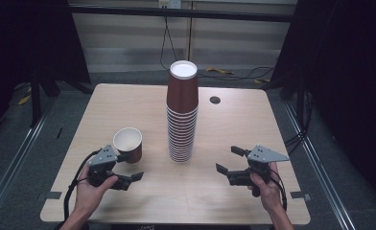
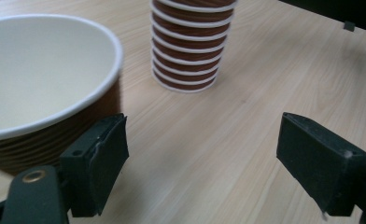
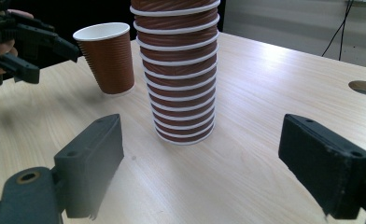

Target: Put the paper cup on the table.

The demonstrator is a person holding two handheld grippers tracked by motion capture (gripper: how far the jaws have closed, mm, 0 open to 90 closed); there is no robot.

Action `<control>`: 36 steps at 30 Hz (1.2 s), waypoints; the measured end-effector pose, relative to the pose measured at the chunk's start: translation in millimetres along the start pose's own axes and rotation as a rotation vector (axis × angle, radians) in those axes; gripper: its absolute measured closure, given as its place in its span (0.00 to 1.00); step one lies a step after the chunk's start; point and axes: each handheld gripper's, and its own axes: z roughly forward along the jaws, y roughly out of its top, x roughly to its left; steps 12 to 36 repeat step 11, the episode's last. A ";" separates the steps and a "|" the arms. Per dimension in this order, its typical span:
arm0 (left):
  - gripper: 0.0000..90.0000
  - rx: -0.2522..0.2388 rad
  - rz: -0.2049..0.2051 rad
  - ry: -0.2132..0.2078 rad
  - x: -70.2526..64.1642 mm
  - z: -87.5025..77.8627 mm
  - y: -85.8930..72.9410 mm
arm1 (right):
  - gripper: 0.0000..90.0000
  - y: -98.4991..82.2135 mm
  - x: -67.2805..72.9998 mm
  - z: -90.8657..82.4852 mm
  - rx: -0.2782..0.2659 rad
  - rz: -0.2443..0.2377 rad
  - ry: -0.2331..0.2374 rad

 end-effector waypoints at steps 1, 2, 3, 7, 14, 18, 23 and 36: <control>0.18 -0.011 -0.005 -0.010 -1.2 0.8 -0.5 | 0.15 -0.7 -0.2 0.0 -0.002 0.005 0.001; 0.18 -0.033 -0.027 -0.021 -2.6 1.7 -1.6 | 0.15 -1.3 -0.5 0.0 -0.003 0.005 -0.003; 0.18 -0.056 -0.043 -0.030 -3.9 2.6 -3.2 | 0.15 -2.3 -0.8 0.0 -0.004 0.011 -0.007; 0.18 -0.043 0.001 -0.030 -10.5 9.2 -6.4 | 0.15 -9.3 -1.0 3.3 0.013 0.012 -0.008; 0.18 -0.041 0.013 -0.040 -13.3 15.5 -9.1 | 0.15 -13.3 -1.3 6.9 0.030 0.009 -0.013; 0.18 -0.041 0.013 -0.040 -13.3 15.5 -9.1 | 0.15 -13.3 -1.3 6.9 0.030 0.009 -0.013; 0.18 -0.041 0.013 -0.040 -13.3 15.5 -9.1 | 0.15 -13.3 -1.3 6.9 0.030 0.009 -0.013; 0.18 -0.041 0.013 -0.040 -13.3 15.5 -9.1 | 0.15 -13.3 -1.3 6.9 0.030 0.009 -0.013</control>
